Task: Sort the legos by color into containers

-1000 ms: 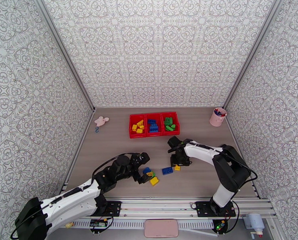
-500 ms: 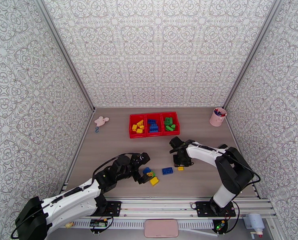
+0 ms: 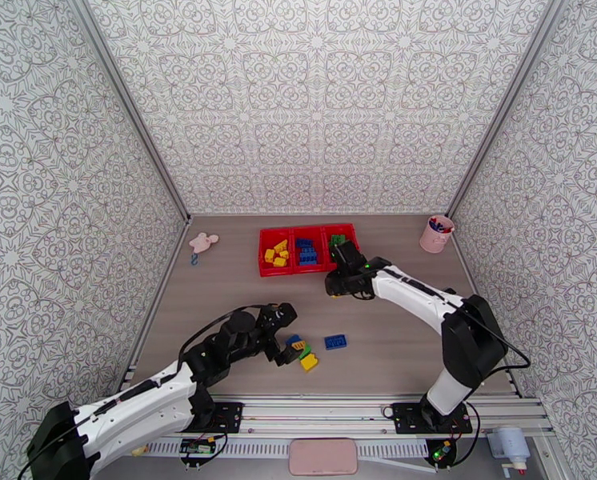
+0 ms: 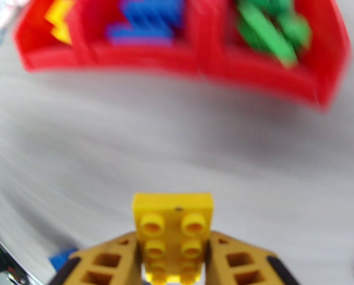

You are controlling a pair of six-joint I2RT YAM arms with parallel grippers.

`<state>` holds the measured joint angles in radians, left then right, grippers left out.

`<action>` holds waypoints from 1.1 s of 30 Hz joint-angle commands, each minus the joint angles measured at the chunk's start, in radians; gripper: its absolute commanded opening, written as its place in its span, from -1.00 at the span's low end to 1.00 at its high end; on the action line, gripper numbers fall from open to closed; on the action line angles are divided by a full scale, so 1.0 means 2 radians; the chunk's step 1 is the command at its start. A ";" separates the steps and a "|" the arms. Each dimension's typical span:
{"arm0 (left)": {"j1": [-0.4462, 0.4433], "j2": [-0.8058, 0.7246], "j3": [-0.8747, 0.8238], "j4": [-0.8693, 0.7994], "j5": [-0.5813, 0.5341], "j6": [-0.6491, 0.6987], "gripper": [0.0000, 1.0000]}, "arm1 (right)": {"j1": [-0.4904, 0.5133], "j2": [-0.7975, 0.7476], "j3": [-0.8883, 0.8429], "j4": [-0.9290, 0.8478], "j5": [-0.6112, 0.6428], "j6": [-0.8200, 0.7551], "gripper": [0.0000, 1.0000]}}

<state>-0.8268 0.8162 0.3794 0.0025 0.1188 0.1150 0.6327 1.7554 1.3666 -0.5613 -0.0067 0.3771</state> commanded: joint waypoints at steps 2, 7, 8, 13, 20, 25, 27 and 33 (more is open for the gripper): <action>-0.002 -0.021 -0.006 -0.024 -0.028 -0.018 0.99 | 0.011 0.065 0.083 0.054 -0.022 -0.034 -0.28; -0.003 -0.052 -0.013 -0.048 -0.040 -0.030 0.99 | 0.021 0.147 0.190 0.082 -0.034 -0.041 -0.30; -0.002 -0.056 -0.014 -0.051 -0.043 -0.031 0.99 | 0.023 0.162 0.209 0.084 -0.033 -0.040 -0.29; 0.001 -0.076 -0.023 -0.055 -0.053 -0.044 0.99 | 0.025 0.234 0.285 0.097 -0.025 -0.023 -0.30; 0.003 -0.078 -0.029 -0.052 -0.054 -0.052 0.99 | 0.026 0.314 0.370 0.083 -0.018 -0.017 -0.29; 0.003 -0.079 -0.029 -0.051 -0.054 -0.054 0.99 | 0.026 0.350 0.429 0.050 -0.012 -0.026 -0.27; 0.004 -0.079 -0.028 -0.052 -0.055 -0.053 0.99 | 0.025 0.356 0.443 0.041 -0.013 -0.030 -0.21; 0.005 -0.081 -0.024 -0.055 -0.058 -0.052 0.99 | 0.025 0.333 0.440 0.026 -0.008 -0.054 0.34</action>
<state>-0.8265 0.6655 0.3351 -0.0929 0.0204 0.0254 0.6792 2.4496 2.2253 -0.4618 -0.0376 0.3000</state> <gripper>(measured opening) 0.996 0.645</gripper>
